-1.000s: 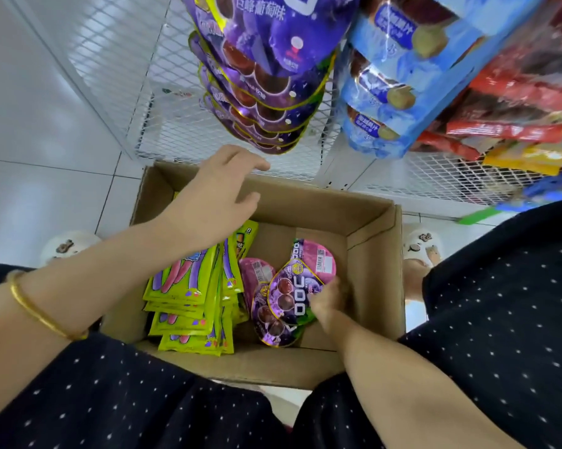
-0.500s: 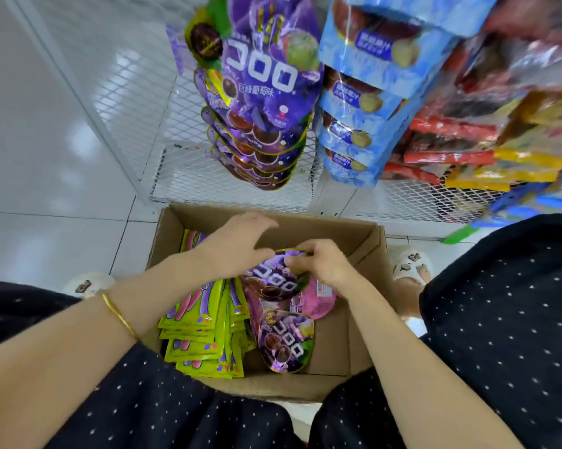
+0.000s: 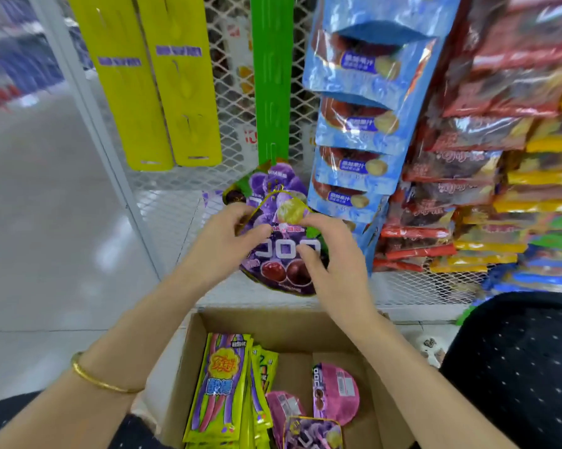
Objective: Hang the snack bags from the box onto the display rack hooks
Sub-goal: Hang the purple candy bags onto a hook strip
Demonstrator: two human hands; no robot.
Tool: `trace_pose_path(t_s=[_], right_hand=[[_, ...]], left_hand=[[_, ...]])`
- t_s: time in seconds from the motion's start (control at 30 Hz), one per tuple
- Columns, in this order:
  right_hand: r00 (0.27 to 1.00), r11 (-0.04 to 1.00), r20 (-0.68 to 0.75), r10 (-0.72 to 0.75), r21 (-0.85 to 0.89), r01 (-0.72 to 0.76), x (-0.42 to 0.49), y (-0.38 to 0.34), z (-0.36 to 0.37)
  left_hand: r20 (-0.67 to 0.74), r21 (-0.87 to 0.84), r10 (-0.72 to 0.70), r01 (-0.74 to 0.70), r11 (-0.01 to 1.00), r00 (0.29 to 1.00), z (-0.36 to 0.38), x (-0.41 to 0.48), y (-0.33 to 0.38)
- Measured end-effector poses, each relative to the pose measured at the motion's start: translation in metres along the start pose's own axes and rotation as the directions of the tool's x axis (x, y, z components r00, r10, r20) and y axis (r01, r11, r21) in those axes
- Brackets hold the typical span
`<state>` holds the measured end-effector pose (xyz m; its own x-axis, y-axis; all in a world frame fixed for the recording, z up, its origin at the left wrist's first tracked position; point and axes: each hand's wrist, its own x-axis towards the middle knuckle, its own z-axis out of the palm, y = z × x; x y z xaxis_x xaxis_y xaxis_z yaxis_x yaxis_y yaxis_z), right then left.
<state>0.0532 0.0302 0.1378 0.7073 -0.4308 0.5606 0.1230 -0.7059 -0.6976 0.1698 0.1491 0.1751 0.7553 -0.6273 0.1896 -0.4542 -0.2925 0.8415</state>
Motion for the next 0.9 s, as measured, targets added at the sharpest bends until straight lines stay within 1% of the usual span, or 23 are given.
trace_pose_path(t_s=[0.07,0.13,0.17,0.23,0.27,0.37,0.43,0.57,0.67,0.9], right_hand=[[0.996,0.991,-0.058,-0.065,-0.122,0.057,0.018,-0.016,-0.003],[0.993,0.982,-0.089,-0.077,-0.179,0.06,0.034,-0.027,-0.005],[0.992,0.978,-0.094,-0.078,-0.199,0.058,0.041,-0.032,-0.006],[0.995,0.973,-0.084,-0.055,-0.23,0.034,0.052,-0.042,-0.007],[0.997,0.972,-0.076,-0.03,-0.234,0.011,0.057,-0.047,-0.007],[0.997,0.973,-0.043,0.057,-0.221,-0.065,0.071,-0.057,-0.008],[0.997,0.972,-0.04,0.069,-0.223,-0.076,0.076,-0.063,-0.009],[0.994,0.96,-0.044,0.096,-0.262,-0.104,0.081,-0.071,-0.009],[0.991,0.943,-0.026,0.132,-0.305,-0.134,0.085,-0.075,-0.009],[0.988,0.921,-0.035,0.149,-0.358,-0.152,0.086,-0.077,-0.011]], left_hand=[[-0.151,0.011,0.118,-0.117,0.993,0.982,-0.011,0.017,0.027],[-0.27,0.032,0.238,-0.238,0.971,0.933,-0.015,0.035,0.052],[-0.299,0.041,0.28,-0.281,0.959,0.912,-0.016,0.044,0.062],[-0.31,0.024,0.308,-0.316,0.948,0.9,-0.015,0.062,0.075],[-0.311,0.001,0.293,-0.308,0.951,0.904,-0.015,0.07,0.079],[-0.345,-0.056,0.179,-0.211,0.976,0.921,-0.015,0.09,0.08],[-0.355,-0.079,0.135,-0.174,0.982,0.925,-0.017,0.097,0.08],[-0.276,-0.031,0.125,-0.138,0.99,0.953,-0.024,0.098,0.083],[-0.242,-0.06,0.122,-0.14,0.988,0.963,-0.026,0.096,0.084],[-0.25,-0.097,0.115,-0.143,0.985,0.961,-0.027,0.094,0.087]])
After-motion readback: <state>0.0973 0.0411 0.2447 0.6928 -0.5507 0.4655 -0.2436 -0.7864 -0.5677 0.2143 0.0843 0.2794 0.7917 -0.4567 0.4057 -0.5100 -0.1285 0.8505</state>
